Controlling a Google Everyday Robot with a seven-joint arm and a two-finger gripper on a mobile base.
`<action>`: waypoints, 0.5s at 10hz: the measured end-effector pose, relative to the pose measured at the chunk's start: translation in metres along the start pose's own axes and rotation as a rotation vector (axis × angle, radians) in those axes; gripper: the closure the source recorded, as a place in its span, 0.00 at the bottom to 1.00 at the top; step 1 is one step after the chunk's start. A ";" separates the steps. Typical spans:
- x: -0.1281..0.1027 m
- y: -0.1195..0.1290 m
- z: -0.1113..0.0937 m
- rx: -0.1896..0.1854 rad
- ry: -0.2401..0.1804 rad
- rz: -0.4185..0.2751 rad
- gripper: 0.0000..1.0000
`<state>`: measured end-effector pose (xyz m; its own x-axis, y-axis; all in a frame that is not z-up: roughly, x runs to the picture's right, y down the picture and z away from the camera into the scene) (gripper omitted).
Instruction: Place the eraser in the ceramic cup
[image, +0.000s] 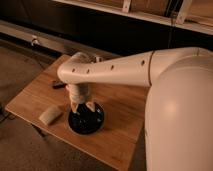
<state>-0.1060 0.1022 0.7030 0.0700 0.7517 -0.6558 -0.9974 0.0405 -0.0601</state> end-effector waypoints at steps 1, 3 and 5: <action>0.000 0.000 -0.001 0.002 -0.001 -0.002 0.35; 0.001 0.004 -0.005 0.016 -0.016 -0.039 0.35; 0.007 0.017 -0.012 0.025 -0.037 -0.095 0.35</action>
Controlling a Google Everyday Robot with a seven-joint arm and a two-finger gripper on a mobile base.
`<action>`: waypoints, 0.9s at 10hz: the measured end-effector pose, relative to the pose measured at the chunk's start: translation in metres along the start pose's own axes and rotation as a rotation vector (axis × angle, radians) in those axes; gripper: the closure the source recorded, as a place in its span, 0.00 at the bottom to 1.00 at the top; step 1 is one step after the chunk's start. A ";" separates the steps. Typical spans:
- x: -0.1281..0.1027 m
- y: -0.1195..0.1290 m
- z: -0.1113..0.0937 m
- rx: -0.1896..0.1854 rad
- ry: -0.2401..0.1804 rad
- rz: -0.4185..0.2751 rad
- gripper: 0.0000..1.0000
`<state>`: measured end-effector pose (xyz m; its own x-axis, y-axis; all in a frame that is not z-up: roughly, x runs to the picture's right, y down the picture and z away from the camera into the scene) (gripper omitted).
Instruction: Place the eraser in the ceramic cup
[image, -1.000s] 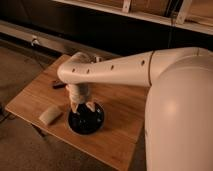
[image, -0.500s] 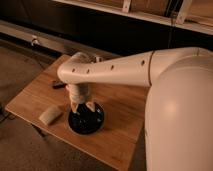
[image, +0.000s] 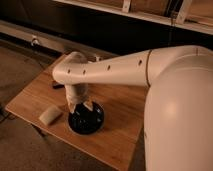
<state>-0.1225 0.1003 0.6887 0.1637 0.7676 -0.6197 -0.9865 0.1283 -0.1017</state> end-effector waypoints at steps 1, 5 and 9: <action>0.005 0.012 -0.006 -0.001 -0.014 -0.043 0.35; 0.043 0.066 -0.019 -0.079 -0.016 -0.182 0.35; 0.056 0.106 -0.019 -0.166 0.010 -0.097 0.35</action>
<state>-0.2181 0.1447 0.6282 0.2588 0.7506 -0.6080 -0.9530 0.0957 -0.2875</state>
